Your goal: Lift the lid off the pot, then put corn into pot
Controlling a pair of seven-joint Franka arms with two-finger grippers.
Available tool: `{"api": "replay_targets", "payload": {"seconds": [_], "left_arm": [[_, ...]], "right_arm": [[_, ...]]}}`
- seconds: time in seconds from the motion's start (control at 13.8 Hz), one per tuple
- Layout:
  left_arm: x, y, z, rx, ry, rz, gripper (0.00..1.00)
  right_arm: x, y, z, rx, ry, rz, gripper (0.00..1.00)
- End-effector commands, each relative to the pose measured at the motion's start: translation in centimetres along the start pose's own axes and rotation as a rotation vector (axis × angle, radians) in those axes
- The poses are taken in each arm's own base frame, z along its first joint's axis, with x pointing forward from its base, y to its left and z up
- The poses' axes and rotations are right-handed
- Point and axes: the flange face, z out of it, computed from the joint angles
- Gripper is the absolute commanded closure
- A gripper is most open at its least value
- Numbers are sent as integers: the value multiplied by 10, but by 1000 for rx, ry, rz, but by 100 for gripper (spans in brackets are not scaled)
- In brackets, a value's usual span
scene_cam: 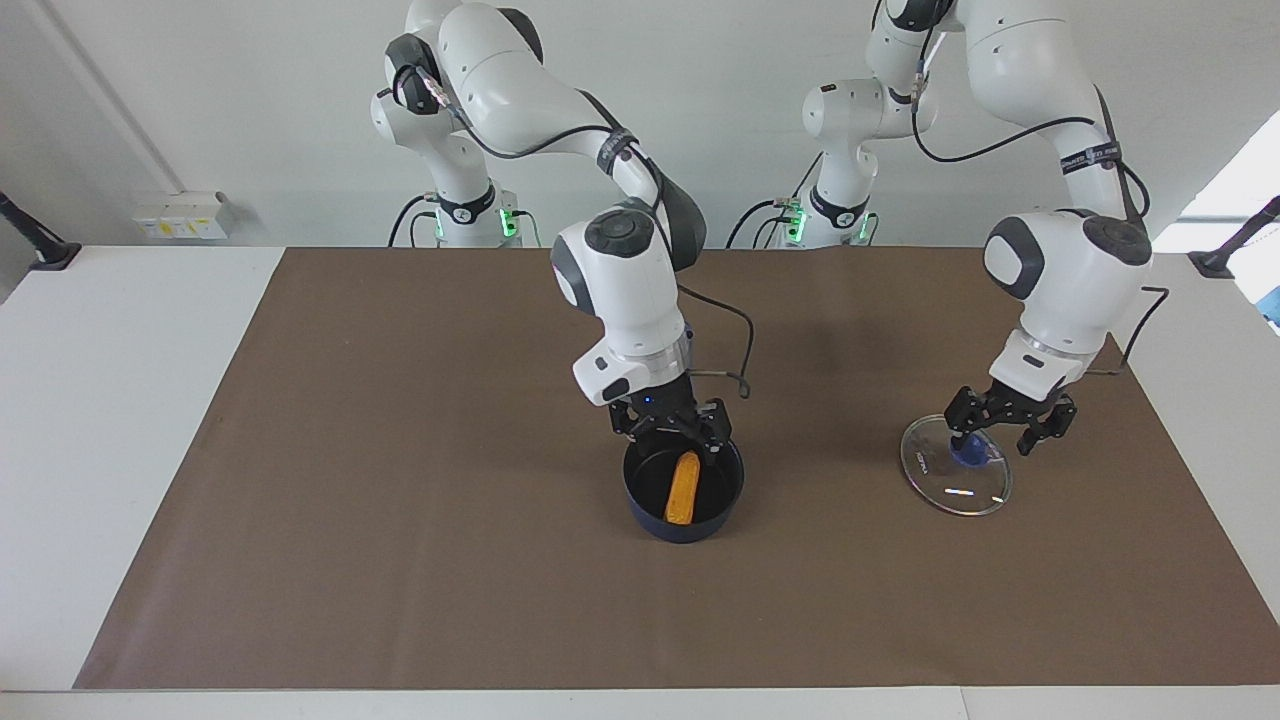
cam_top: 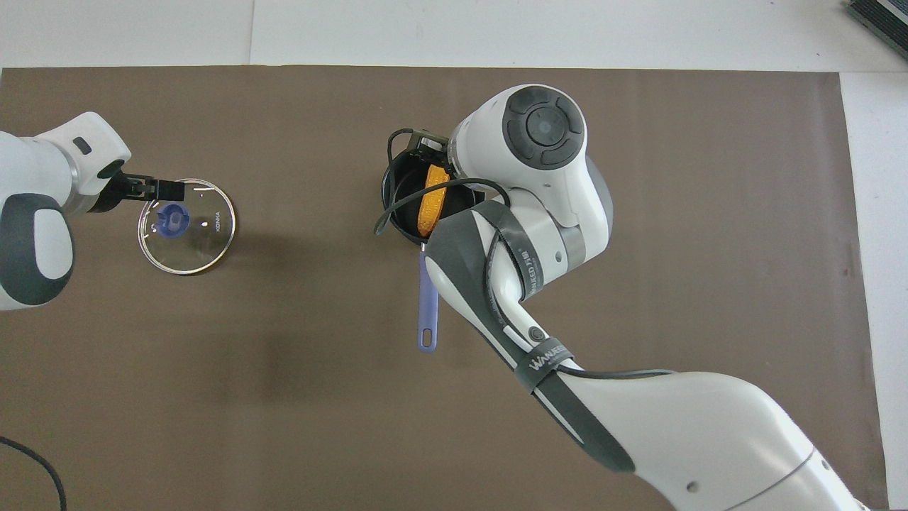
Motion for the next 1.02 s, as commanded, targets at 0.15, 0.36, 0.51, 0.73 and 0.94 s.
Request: {"api": "replay_targets", "payload": {"seconds": [0.15, 0.36, 0.51, 0.73, 0.94], "left_arm": [[21, 19, -136, 34, -64, 80, 0], [15, 25, -191, 25, -98, 78, 0], [-2, 36, -229, 20, -90, 83, 0], [-26, 52, -262, 8, -130, 96, 0], [-47, 53, -272, -1, -201, 90, 0]], "right_arm": [[36, 69, -85, -87, -70, -43, 0], [53, 108, -117, -140, -102, -59, 0], [60, 129, -143, -179, -88, -93, 0], [69, 167, -187, -197, -104, -103, 0], [77, 199, -222, -198, -103, -154, 0]]}}
